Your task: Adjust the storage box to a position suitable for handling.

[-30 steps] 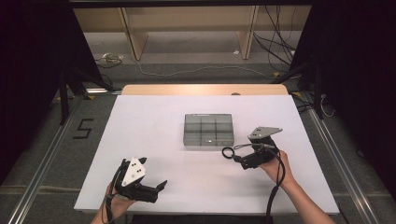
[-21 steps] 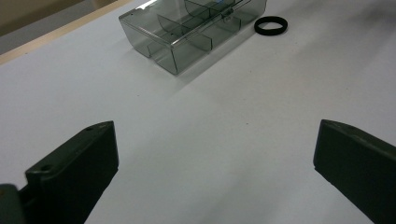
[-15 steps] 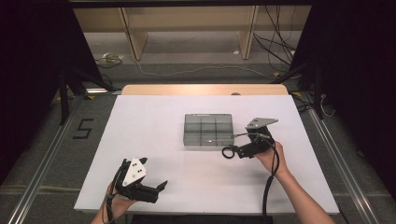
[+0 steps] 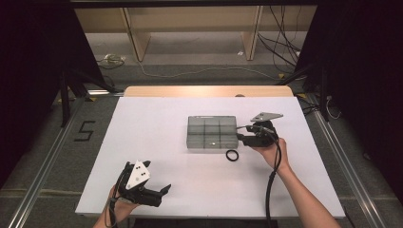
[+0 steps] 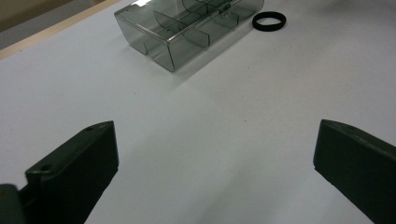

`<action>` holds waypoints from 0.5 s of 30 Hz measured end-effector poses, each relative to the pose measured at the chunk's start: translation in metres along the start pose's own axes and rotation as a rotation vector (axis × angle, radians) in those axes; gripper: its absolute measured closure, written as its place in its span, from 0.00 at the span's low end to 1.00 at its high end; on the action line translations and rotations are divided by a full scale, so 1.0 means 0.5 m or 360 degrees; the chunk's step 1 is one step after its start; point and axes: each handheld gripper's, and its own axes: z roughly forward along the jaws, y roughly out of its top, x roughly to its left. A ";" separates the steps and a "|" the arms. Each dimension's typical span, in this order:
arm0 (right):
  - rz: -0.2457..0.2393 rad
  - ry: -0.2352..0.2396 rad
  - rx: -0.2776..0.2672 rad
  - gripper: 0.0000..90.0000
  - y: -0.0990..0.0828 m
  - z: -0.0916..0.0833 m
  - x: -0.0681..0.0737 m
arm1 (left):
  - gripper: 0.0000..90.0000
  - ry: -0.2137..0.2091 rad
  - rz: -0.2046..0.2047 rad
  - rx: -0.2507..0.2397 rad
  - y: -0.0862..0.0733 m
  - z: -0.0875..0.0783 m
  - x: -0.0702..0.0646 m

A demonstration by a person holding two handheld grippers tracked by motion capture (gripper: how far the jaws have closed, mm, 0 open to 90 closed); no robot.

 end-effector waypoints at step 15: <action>-0.0012 -0.0134 0.0110 1.00 0.004 0.050 0.004 | 0.00 -0.0009 0.0000 0.0009 -0.001 0.003 0.000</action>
